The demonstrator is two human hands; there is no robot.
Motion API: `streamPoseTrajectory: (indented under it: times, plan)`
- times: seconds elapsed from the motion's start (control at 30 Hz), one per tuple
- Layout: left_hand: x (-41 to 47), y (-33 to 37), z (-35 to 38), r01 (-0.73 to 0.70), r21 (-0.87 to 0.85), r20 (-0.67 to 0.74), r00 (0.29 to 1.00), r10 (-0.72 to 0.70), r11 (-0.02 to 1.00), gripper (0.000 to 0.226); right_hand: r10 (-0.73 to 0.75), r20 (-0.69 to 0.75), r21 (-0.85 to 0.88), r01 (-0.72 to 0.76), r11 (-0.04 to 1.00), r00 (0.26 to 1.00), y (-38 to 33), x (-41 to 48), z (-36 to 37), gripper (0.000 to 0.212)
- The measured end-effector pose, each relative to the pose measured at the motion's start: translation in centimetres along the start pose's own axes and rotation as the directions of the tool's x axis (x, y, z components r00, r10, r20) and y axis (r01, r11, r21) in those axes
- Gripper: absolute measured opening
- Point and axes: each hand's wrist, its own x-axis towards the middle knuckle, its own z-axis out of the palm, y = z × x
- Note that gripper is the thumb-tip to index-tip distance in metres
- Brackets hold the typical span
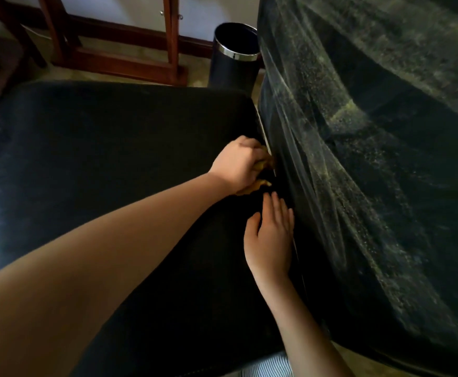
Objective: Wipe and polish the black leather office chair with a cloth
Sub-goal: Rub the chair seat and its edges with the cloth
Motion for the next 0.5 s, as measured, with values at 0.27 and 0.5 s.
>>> streamPoseTrajectory:
  times: [0.27,0.5]
  plan:
    - [7.3,-3.3,-0.7,0.218,0.138,-0.024,0.976,-0.217,0.966,0.030,-0.083,-0.108,-0.049,0.078,0.996,0.991,0.1,-0.2,1.2,0.048]
    - [10.2,-4.7,-0.4,0.327,0.143,-0.084,0.944,-0.318,0.934,0.028,-0.099,-0.102,-0.048,0.094,0.994,0.990,0.2,0.5,1.5,0.049]
